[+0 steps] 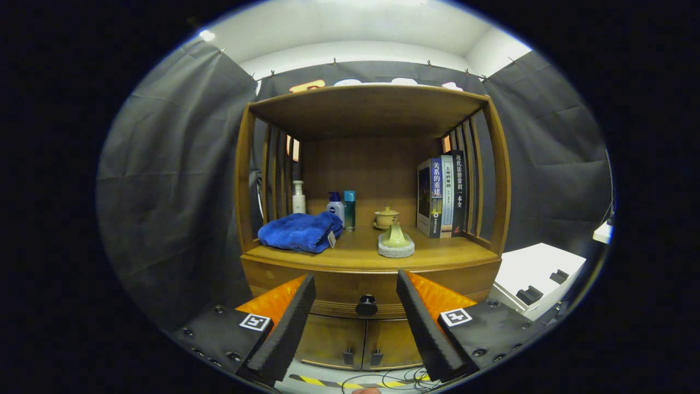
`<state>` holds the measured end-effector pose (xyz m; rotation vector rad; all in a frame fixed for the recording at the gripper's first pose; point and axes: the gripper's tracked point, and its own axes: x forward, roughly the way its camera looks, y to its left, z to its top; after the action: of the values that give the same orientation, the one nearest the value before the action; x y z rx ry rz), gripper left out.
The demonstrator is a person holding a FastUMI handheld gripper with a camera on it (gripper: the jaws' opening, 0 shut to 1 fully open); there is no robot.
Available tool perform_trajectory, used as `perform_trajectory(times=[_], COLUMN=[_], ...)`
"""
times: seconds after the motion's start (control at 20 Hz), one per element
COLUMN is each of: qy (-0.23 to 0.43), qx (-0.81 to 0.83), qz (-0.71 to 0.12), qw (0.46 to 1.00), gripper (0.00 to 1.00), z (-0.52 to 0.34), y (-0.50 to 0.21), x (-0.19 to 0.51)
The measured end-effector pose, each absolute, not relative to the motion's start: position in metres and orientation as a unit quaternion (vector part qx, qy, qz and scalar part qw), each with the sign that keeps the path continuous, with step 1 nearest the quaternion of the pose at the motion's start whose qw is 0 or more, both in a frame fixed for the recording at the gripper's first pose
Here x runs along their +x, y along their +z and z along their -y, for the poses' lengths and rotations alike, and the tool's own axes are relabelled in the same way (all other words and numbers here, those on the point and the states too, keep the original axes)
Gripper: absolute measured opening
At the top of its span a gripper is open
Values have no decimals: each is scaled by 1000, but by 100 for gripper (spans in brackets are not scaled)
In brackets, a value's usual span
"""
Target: Pull open the drawer, take out the items inside it, and place them on the countertop above the cabinet.
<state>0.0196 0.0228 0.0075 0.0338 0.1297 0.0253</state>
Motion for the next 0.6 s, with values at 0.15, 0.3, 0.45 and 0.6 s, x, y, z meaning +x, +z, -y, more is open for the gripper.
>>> perform_trajectory(times=[0.15,0.3,0.45,0.6], qy=[19,28,21,11], qx=[2,6,18,14], qz=[-64,-64,-46,-31], qw=[998,998,999,999], gripper=[97,97,97,97], z=[-10,1,20,40], y=[29,53,74,84], x=[-3,-22,-37,-50])
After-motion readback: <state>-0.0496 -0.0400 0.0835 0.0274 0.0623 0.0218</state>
